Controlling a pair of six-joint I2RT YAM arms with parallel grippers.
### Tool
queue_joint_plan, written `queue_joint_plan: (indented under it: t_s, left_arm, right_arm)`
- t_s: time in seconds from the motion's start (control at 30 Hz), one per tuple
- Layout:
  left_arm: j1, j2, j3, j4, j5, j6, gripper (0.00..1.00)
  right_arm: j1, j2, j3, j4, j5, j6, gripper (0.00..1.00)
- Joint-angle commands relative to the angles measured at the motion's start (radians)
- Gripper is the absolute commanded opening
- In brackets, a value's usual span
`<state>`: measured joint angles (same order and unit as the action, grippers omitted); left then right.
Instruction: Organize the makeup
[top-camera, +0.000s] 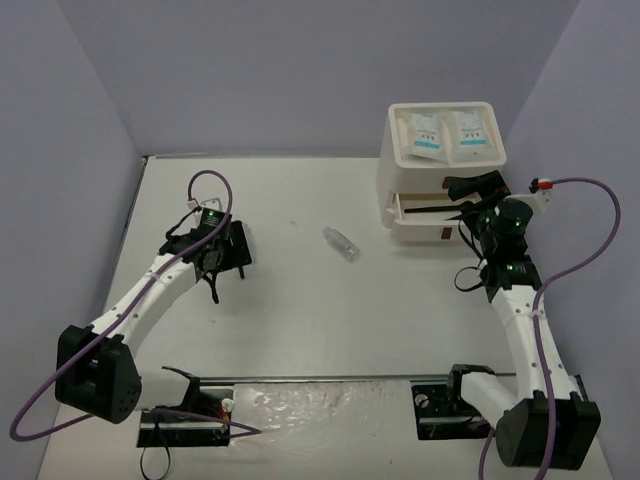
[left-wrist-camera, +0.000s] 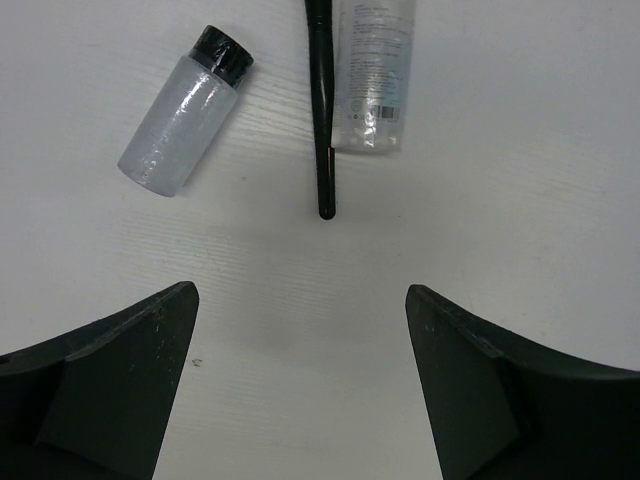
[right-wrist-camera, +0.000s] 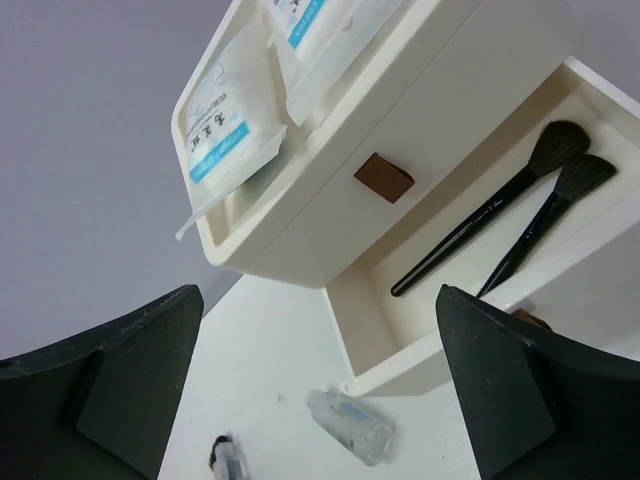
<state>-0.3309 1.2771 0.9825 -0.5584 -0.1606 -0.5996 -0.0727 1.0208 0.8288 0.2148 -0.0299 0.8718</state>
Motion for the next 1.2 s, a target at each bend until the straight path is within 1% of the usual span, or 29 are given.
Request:
queue_joint_plan:
  t_s: [0.0,0.07,0.13,0.37,0.63,0.77,0.87,1.03,1.1,1.17]
  left_arm:
    - [0.032,0.077,0.062,0.053,0.053,0.004,0.72]
    - [0.032,0.129,0.060,0.090,0.075,0.003,0.65]
    - [0.032,0.167,0.060,0.108,0.086,0.001,0.62]
    - [0.032,0.273,0.056,0.167,0.087,-0.002,0.57]
    - [0.032,0.369,0.038,0.229,0.071,-0.009,0.47]
    - [0.033,0.405,0.041,0.224,0.051,-0.008,0.42]
    - [0.033,0.422,0.042,0.217,0.034,-0.010,0.36]
    - [0.033,0.422,0.026,0.201,0.014,-0.019,0.16]
    - [0.033,0.407,0.008,0.192,0.003,-0.022,0.05]
    - [0.033,0.393,-0.006,0.188,0.001,-0.023,0.00]
  right_arm:
    - [-0.006,-0.103,-0.052,0.008,-0.067,-0.089,1.00]
    - [-0.007,-0.124,-0.068,-0.002,-0.082,-0.099,1.00]
    - [-0.006,-0.126,-0.088,-0.004,-0.099,-0.100,1.00]
    - [-0.004,-0.114,-0.103,-0.003,-0.136,-0.100,1.00]
    - [-0.004,-0.122,-0.115,-0.003,-0.154,-0.111,1.00]
    - [-0.005,-0.122,-0.122,-0.003,-0.156,-0.114,1.00]
    - [-0.004,-0.122,-0.122,-0.003,-0.161,-0.114,1.00]
    - [-0.004,-0.121,-0.125,-0.002,-0.166,-0.113,1.00]
    - [-0.004,-0.122,-0.124,-0.003,-0.171,-0.113,1.00]
    - [-0.004,-0.122,-0.123,-0.003,-0.174,-0.113,1.00]
